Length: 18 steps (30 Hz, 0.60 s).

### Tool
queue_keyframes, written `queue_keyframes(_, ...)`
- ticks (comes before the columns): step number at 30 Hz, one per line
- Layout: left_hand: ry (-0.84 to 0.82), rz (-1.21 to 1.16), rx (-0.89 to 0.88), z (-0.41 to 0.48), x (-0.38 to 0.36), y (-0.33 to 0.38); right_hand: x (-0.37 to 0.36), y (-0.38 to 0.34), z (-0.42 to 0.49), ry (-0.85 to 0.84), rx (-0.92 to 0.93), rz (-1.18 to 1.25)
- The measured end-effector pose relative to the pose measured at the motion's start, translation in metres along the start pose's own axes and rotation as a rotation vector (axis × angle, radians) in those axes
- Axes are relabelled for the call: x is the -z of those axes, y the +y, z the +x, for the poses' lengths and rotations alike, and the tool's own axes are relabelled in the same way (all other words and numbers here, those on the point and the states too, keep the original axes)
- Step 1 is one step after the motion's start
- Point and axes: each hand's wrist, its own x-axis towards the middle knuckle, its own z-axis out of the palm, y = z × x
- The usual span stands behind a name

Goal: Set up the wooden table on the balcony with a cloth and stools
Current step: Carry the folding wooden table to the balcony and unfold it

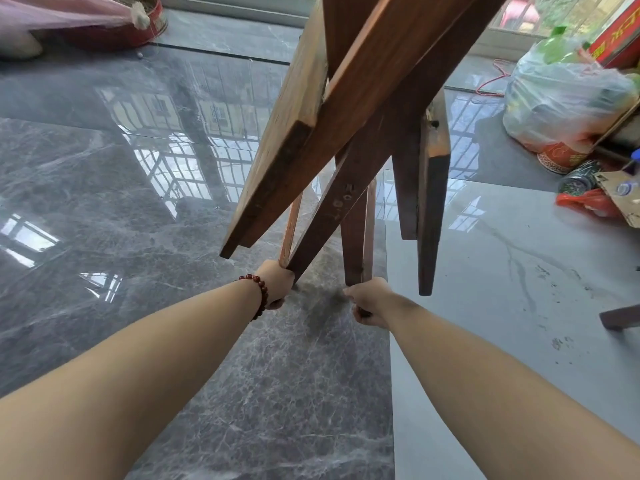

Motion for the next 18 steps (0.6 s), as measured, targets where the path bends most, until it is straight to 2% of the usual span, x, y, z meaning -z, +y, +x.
queue_keyframes(2,0.017,0.122,-0.095,0.002,0.000,-0.002,0.000,0.000,0.000,0.005,-0.006,-0.012)
queue_keyframes(6,0.030,0.251,-0.146,-0.004,0.003,-0.002,0.001,-0.002,-0.005,-0.007,-0.023,-0.011)
queue_keyframes(10,-0.067,0.176,-0.043,-0.006,0.005,-0.002,0.006,0.000,-0.015,-0.059,-0.051,0.028)
queue_keyframes(13,-0.228,0.069,0.093,-0.016,0.011,-0.003,0.014,0.005,-0.024,-0.118,-0.075,0.015)
queue_keyframes(15,-0.301,0.103,0.087,-0.021,0.009,-0.005,0.019,0.009,-0.027,-0.128,-0.079,-0.017)
queue_keyframes(18,-0.316,0.139,0.065,-0.024,0.002,-0.006,0.026,0.012,-0.032,-0.138,-0.078,-0.072)
